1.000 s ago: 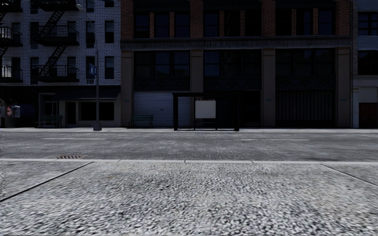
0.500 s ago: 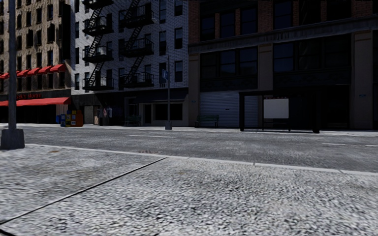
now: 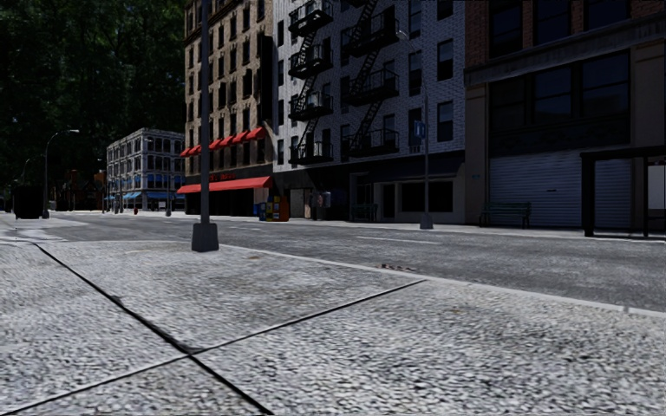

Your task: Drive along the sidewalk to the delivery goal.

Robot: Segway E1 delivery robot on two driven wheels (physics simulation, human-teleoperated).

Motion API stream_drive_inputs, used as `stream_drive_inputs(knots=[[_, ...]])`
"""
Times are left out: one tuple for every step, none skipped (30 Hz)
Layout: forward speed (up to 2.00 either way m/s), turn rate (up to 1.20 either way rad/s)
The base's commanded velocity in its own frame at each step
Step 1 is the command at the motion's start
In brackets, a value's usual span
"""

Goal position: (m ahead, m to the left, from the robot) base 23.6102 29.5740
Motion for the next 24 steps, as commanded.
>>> stream_drive_inputs(knots=[[0.0,0.86],[0.0,0.86],[0.0,0.86],[0.0,0.86],[0.0,0.86],[0.0,0.86],[0.0,0.86],[0.0,0.86],[0.0,0.86],[0.0,0.86],[0.0,0.86],[0.0,0.86],[0.0,0.86],[0.0,0.86],[0.0,0.86],[0.0,0.86],[0.0,0.86],[0.0,0.86],[0.0,0.86],[0.0,0.86],[0.0,0.79],[0.0,0.63],[0.0,0.0],[0.0,0.0]])
